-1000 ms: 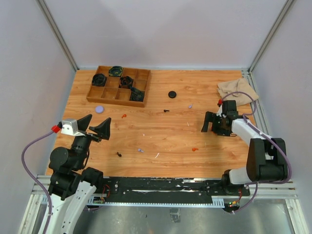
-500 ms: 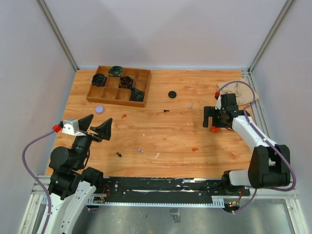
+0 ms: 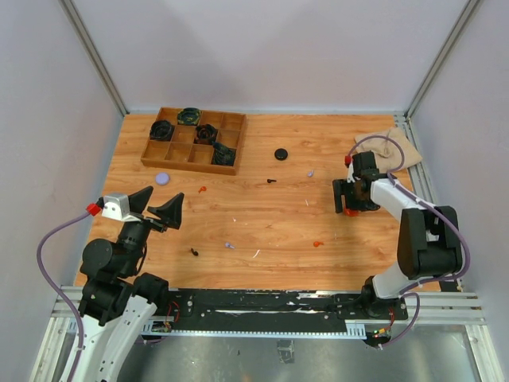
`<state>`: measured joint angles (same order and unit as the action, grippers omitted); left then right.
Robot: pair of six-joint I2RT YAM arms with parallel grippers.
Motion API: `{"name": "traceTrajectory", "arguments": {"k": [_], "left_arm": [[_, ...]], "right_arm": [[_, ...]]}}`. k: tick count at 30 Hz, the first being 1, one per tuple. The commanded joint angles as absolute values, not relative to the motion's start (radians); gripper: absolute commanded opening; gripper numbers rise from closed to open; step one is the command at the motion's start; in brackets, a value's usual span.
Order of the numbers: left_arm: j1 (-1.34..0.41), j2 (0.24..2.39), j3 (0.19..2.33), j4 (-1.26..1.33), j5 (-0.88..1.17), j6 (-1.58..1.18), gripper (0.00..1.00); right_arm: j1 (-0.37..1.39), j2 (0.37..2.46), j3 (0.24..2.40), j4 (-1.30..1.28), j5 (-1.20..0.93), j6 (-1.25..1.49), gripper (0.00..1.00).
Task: Insert the wireless bluetooth earbuds into the charging case
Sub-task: Pick up the charging case at the center of the board.
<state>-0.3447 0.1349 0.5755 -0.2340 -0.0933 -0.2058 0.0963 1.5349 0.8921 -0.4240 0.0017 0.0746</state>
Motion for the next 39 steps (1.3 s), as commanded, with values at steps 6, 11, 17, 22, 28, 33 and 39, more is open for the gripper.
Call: {"name": "traceTrajectory", "arguments": {"k": [6, 11, 17, 22, 28, 33, 39], "left_arm": [[-0.359, 0.150, 0.568, -0.203, -0.076, -0.192, 0.99], [-0.361, 0.149, 0.568, -0.200, -0.066, -0.191, 0.99], [-0.362, 0.147, 0.566, -0.196, -0.053, -0.190, 0.99], [-0.363, 0.154, 0.563, -0.192, -0.038, -0.186, 0.99], [-0.363, 0.192, 0.560, -0.161, 0.055, -0.190, 0.99], [-0.363, 0.263, 0.585, -0.163, 0.130, -0.210, 0.99], [-0.364, 0.398, 0.642, -0.202, 0.232, -0.242, 0.99]], "right_arm": [[0.007, 1.585, 0.902, -0.369, -0.112, 0.030, 0.70], [0.006, 1.614, 0.910, -0.368, -0.111, 0.018, 0.66], [0.006, 1.633, 0.907, -0.378, -0.115, 0.018, 0.61], [0.010, 1.604, 0.905, -0.391, -0.131, 0.025, 0.51], [0.049, 1.521, 0.878, -0.393, -0.156, 0.055, 0.41], [0.104, 1.432, 0.842, -0.394, -0.173, 0.081, 0.39], [0.187, 1.279, 0.805, -0.391, -0.180, 0.121, 0.38]]}}
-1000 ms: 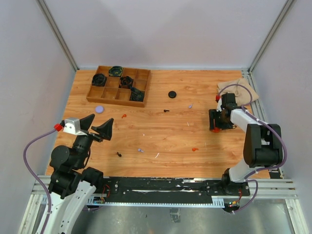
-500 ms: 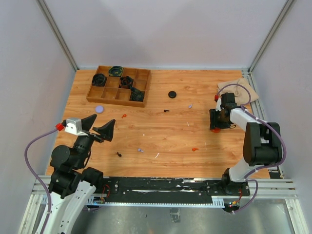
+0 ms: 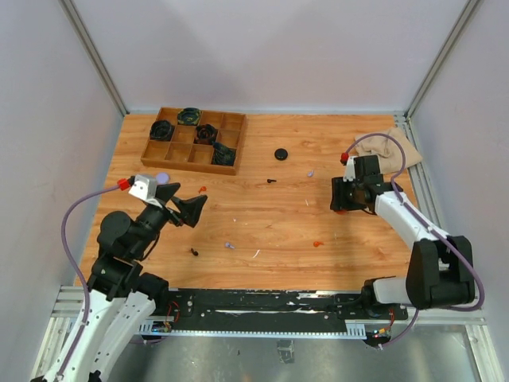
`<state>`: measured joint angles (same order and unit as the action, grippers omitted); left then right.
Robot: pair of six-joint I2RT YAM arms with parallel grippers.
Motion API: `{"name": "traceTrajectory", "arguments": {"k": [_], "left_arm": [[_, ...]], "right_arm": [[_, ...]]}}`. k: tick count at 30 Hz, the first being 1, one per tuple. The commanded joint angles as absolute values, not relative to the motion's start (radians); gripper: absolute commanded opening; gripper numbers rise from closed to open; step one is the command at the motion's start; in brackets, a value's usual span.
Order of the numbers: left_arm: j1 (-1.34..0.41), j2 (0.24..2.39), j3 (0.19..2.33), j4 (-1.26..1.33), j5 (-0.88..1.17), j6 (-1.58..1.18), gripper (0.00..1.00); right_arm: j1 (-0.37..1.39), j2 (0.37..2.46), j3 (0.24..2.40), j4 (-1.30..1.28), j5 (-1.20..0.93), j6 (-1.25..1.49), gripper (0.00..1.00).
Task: Insert the wireless bluetooth earbuds into the charging case
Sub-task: Pick up the charging case at the center of the board.
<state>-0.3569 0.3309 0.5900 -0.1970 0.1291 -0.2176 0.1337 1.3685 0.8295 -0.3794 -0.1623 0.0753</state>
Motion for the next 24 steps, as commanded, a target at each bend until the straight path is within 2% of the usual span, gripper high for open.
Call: {"name": "traceTrajectory", "arguments": {"k": [1, 10, 17, 24], "left_arm": [[-0.364, 0.423, 0.650, -0.209, 0.251, -0.249, 0.99], [-0.363, 0.657, 0.702, -0.223, 0.420, -0.354, 0.99], [-0.374, 0.742, 0.640, -0.073, 0.523, -0.491, 0.94], [-0.449, 0.797, 0.585, 0.088, 0.501, -0.638, 0.91]], "right_arm": [[0.203, 1.254, 0.799, -0.386, -0.185, 0.132, 0.38], [0.431, 1.070, 0.741, -0.308, -0.111, 0.227, 0.37], [0.619, 0.991, 0.694, -0.182, -0.032, 0.270, 0.37], [0.813, 0.976, 0.666, -0.017, 0.070, 0.214, 0.37]]}}
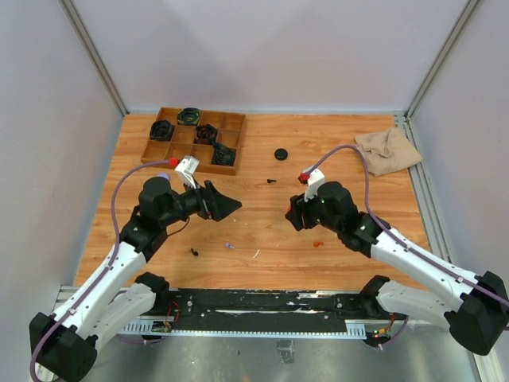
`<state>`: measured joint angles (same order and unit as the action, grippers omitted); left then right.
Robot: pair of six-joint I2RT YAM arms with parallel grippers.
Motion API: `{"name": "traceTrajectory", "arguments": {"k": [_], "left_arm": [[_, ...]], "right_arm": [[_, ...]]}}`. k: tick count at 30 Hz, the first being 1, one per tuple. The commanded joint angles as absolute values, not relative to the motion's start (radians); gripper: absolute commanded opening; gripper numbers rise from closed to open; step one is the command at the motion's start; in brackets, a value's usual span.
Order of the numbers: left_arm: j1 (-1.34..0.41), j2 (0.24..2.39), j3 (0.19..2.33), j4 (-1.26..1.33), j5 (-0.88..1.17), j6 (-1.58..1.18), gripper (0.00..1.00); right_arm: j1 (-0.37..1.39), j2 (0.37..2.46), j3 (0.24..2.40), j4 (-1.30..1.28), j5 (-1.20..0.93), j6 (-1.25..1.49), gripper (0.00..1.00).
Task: Insert the wireless bluetooth earbuds into the charging case
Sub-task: Pick up the charging case at the center of the board.
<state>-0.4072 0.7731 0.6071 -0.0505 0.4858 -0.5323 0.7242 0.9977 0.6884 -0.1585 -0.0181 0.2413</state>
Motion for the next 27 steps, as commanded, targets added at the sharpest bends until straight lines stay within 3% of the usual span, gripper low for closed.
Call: {"name": "traceTrajectory", "arguments": {"k": [1, 19, 27], "left_arm": [[-0.461, 0.807, 0.584, 0.103, 0.490, -0.647, 0.90], [-0.640, 1.028, 0.660, 0.189, 0.397, -0.669, 0.75], [-0.652, 1.056, 0.666, 0.218, 0.406, -0.671, 0.62]], "right_arm": [[0.833, 0.974, 0.662, 0.009, 0.082, 0.199, 0.37], [1.027, 1.023, 0.614, 0.341, 0.063, -0.121, 0.37], [1.032, 1.062, 0.637, 0.370, 0.044, -0.162, 0.38]]}}
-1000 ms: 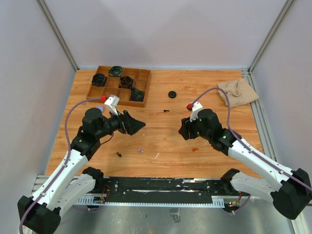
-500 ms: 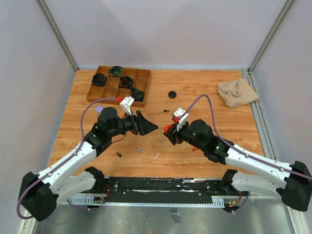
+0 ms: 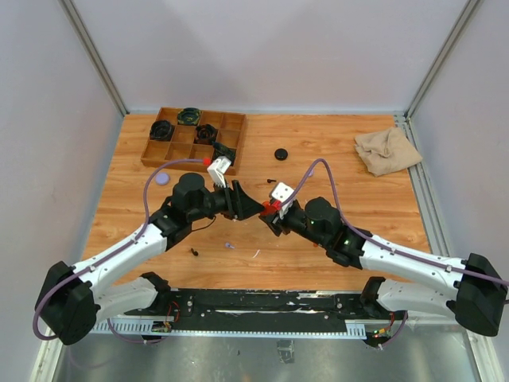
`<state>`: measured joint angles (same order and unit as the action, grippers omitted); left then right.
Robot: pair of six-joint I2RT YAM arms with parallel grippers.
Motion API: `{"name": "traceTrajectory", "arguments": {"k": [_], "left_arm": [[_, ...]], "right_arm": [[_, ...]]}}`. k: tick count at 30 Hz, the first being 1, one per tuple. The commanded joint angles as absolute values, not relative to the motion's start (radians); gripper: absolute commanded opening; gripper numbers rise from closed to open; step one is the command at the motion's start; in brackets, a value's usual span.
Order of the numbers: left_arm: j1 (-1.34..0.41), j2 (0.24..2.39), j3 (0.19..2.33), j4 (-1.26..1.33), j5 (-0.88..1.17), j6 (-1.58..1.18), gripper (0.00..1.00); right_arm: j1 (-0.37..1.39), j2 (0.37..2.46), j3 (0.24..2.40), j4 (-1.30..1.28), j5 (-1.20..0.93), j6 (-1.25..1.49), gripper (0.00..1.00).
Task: Insert the wireless bluetooth earbuds into the charging case
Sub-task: Pick up the charging case at the center of the board.
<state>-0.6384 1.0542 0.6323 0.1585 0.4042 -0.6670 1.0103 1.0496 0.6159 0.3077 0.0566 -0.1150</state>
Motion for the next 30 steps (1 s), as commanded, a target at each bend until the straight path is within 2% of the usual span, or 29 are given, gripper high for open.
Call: {"name": "traceTrajectory", "arguments": {"k": [1, 16, 21, 25, 30], "left_arm": [[-0.653, 1.058, 0.667, 0.221, 0.406, -0.672, 0.61], [-0.666, 1.093, 0.671, 0.226, 0.413, -0.665, 0.44], [-0.666, 1.100, 0.681, 0.224, 0.428, -0.648, 0.30], [-0.666, 1.093, 0.701, 0.183, 0.430, -0.602, 0.20], [-0.666, 1.073, 0.745, 0.097, 0.425, -0.493, 0.13]], "right_arm": [[1.032, 1.066, 0.640, 0.371, 0.041, -0.164, 0.38], [1.035, 1.084, 0.662, 0.383, 0.025, -0.179, 0.39], [1.035, 1.089, 0.668, 0.380, 0.021, -0.185, 0.41], [1.035, 1.080, 0.666, 0.368, 0.020, -0.198, 0.49], [1.030, 1.038, 0.657, 0.329, 0.009, -0.232, 0.67]]}}
